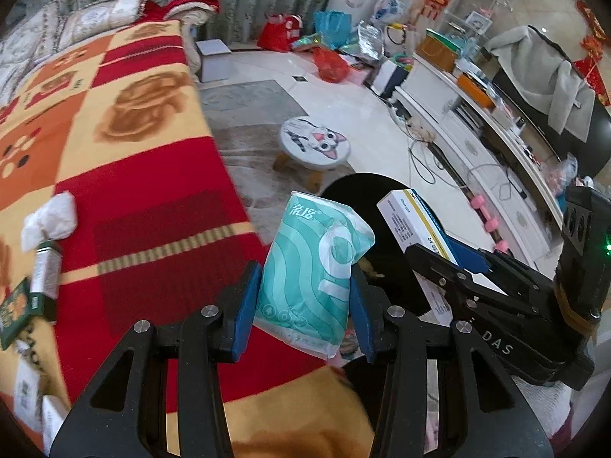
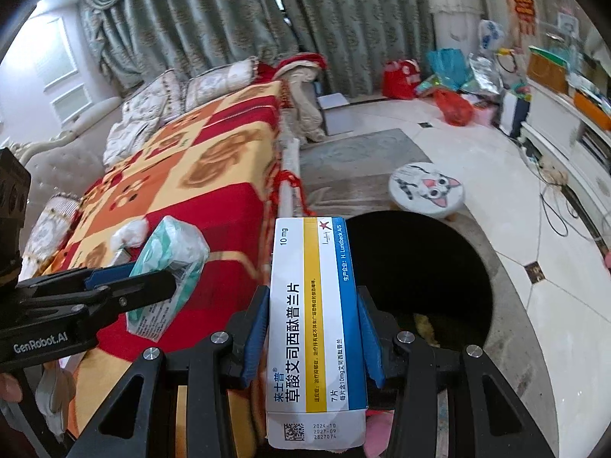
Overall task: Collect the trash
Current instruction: 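Carry the tissue pack and medicine box in both grippers over the black bin, then open the left gripper over the bin while the right gripper releases the medicine box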
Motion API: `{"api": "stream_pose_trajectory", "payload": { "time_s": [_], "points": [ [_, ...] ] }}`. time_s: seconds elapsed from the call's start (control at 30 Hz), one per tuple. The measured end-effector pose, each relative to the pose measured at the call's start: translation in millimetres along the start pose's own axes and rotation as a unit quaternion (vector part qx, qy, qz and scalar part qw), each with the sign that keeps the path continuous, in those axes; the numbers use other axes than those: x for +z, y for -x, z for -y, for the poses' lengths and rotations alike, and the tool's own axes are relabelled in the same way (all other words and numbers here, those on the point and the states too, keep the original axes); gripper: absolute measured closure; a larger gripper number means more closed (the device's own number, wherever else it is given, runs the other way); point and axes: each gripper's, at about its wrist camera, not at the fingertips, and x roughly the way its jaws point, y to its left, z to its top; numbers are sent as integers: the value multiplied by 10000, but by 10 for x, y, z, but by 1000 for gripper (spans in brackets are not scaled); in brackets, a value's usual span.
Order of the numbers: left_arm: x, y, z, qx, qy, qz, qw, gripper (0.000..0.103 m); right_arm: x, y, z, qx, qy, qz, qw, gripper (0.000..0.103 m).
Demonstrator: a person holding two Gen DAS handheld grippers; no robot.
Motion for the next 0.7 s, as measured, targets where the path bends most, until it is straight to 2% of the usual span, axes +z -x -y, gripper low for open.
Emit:
{"api": "stream_pose_trajectory", "payload": {
  "time_s": [0.23,0.57,0.7],
  "points": [
    [91,-229,254,-212,-122,-145,9996,60,25,-53,367,-239,-319,-49,9992,61],
    [138,-421,396,-358,-138,-259,9989,59,14,-122,566,-299,-510,-97,9982,61],
    [151,-447,419,-388,-192,-252,9987,54,18,-158,616,-336,-582,-101,9977,60]
  ]
}}
